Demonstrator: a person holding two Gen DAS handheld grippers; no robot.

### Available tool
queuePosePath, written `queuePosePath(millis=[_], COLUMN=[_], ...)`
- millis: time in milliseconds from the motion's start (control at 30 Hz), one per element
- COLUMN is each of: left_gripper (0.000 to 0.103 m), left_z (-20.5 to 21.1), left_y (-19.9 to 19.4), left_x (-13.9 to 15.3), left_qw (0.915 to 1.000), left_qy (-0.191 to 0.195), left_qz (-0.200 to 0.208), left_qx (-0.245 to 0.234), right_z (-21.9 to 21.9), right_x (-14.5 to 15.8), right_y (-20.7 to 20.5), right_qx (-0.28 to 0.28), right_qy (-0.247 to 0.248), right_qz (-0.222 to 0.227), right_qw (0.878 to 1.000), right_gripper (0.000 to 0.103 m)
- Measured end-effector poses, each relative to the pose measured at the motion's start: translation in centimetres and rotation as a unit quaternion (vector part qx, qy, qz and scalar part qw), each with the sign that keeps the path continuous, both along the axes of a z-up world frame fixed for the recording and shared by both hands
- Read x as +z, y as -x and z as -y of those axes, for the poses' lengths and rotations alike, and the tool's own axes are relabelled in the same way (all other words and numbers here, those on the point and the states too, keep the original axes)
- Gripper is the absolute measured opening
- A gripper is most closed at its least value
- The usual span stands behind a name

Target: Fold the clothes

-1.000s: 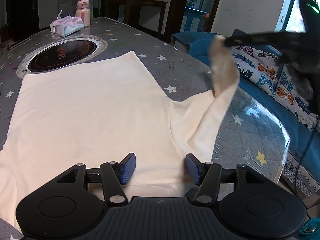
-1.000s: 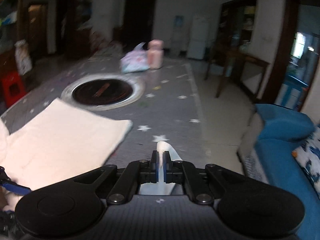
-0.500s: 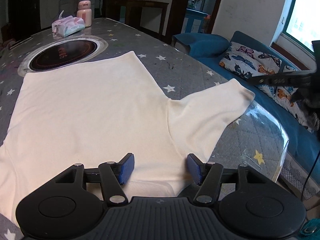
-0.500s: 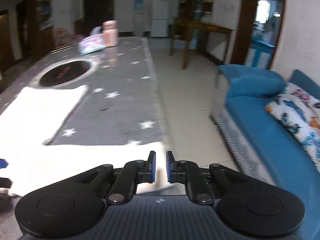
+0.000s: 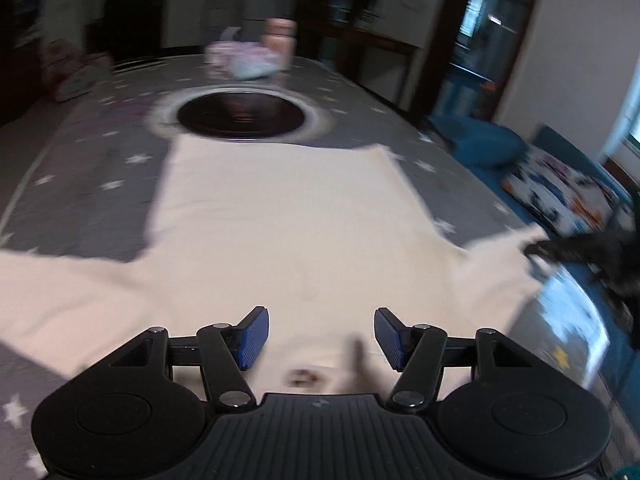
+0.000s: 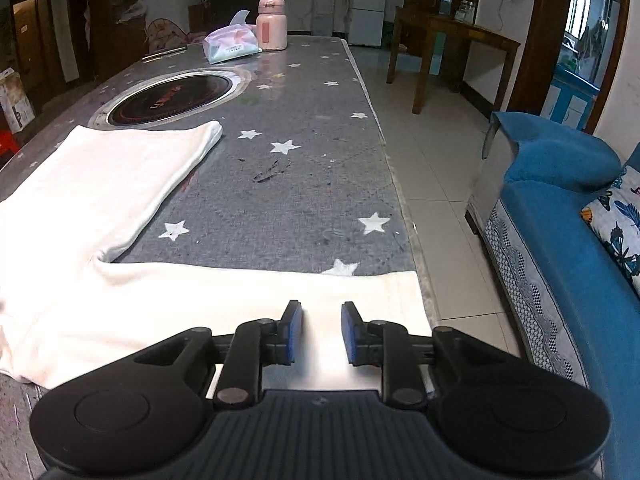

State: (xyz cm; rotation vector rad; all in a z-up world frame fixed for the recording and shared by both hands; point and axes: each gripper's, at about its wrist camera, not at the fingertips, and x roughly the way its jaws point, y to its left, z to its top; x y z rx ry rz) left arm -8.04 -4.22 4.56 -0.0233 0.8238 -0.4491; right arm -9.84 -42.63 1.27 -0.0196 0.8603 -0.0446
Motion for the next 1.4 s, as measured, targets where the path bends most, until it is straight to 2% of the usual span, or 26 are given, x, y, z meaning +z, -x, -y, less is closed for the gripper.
queuePosePath(millis=[100,200,433,567,733,967,1133,1267,1400], left_gripper=[0.062,0.062,0.062,0.062,0.062,0.062,0.06,0.054,0.054], left_z=[-2.4,-4.1,-5.5,-6.3,-7.5,-11.8,-15.2,-18.1,-20.6], left_y=[-0.9,-1.2,-0.4,0.5,0.9,0.6,-0.8,-2.6,-4.4], left_x=[-0.6,-1.6,-1.9,-2.0,-1.5,-0.2,0.0,-0.5,-1.5], left_qw=[0.999,0.9975,0.9976,0.9973,0.9969,0.9915,0.9805,0.9634,0.9442], left_qy=[-0.003,-0.007,0.015,0.023,0.016,0.021,-0.002,-0.029,-0.055], left_qz=[-0.012,-0.027,-0.023,-0.021,-0.023,-0.005,0.008,0.014,0.021], left_qx=[0.044,0.065,0.064,0.066,0.074,0.128,0.197,0.266,0.324], right_z=[-0.4,-1.2,-5.6,-9.6,-14.9,-20.0,-22.2,-23.4,-24.1], right_x=[0.3,0.7,3.0,3.7,3.3,2.6,2.3,1.4,0.5], right_y=[0.1,0.0,0.1,0.1,0.0,-0.1,-0.4,-0.7,-0.3], right_qx=[0.008,0.024,0.108,0.186,0.279,0.352,0.378,0.394,0.411], right_qy=[0.004,0.004,-0.015,-0.03,-0.042,-0.051,-0.06,-0.063,-0.058], right_qz=[0.002,0.007,0.026,0.025,0.005,-0.006,-0.003,-0.014,-0.027], right_qw=[1.0,1.0,0.994,0.982,0.959,0.935,0.924,0.917,0.909], right_gripper=[0.023,0.023,0.03,0.03,0.031,0.032,0.032,0.032,0.033])
